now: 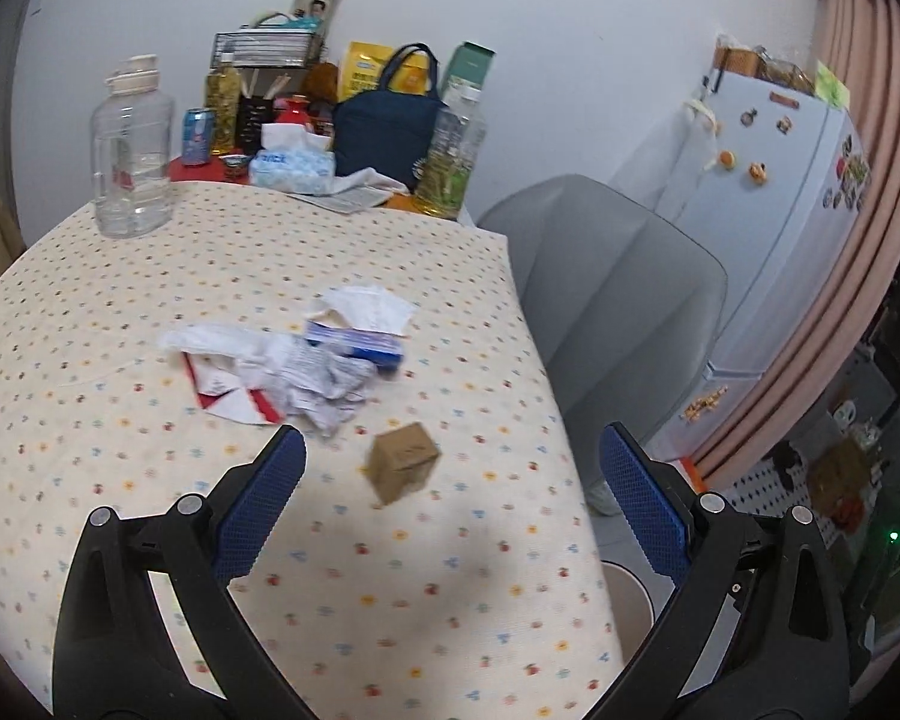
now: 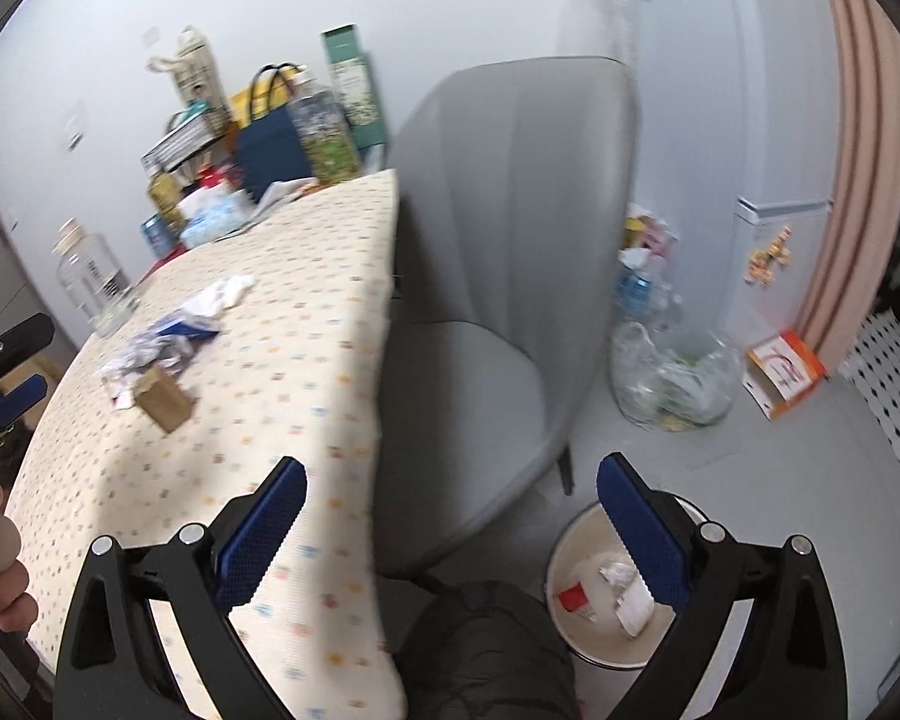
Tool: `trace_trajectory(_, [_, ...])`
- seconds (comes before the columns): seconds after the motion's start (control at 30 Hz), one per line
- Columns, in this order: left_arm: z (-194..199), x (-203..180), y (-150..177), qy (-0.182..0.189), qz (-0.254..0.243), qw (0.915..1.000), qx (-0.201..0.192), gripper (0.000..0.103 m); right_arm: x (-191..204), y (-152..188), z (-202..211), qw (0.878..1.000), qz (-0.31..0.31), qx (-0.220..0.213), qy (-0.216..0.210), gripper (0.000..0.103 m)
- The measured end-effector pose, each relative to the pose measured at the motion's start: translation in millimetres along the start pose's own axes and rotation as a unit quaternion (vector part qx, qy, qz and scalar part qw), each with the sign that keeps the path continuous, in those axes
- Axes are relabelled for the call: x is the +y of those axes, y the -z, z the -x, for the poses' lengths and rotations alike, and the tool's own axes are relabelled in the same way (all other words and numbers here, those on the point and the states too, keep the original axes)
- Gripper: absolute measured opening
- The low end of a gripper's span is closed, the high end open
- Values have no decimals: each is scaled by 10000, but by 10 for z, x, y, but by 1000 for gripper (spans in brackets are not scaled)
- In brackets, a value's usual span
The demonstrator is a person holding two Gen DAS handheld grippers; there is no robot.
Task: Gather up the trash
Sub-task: 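Move both open tools back over the trash on the table, then grasp the small cardboard box with the right tool while the left tool grasps crumpled white paper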
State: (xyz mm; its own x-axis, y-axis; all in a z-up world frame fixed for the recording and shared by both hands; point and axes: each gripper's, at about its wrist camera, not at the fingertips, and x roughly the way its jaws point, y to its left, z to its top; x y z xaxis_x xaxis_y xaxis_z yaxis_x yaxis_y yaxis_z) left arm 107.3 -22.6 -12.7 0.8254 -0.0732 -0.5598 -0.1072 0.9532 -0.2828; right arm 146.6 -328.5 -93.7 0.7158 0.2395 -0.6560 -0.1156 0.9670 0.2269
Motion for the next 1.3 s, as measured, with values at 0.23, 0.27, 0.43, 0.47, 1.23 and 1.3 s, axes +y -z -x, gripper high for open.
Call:
trace_trajectory(0.23, [158,432,-52,-109,276,9995,-123,97,539,-110,33,9983,474,-105,-324,95])
trace_trajectory(0.27, [180,487,-57,-123,308,9994,-140,97,613,-125,34,9978,539,-114,-369,95])
trace_trajectory(0.43, [275,776,-86,-180,461,9986,-196,97,896,-192,-2,9964,713,-172,-424,95])
trace_trajectory(0.47, [287,829,-95,-199,500,9984,-197,97,954,-211,-22,9962,724,-152,-467,95])
trace_trajectory(1.23, [59,1662,-146,-618,1346,9890,-45,97,2047,-326,-899,9780,1434,682,-1350,70])
trace_trajectory(1.3, [0,1682,-175,-584,1387,9886,1,97,2091,-316,-1010,9757,1414,850,-1441,33])
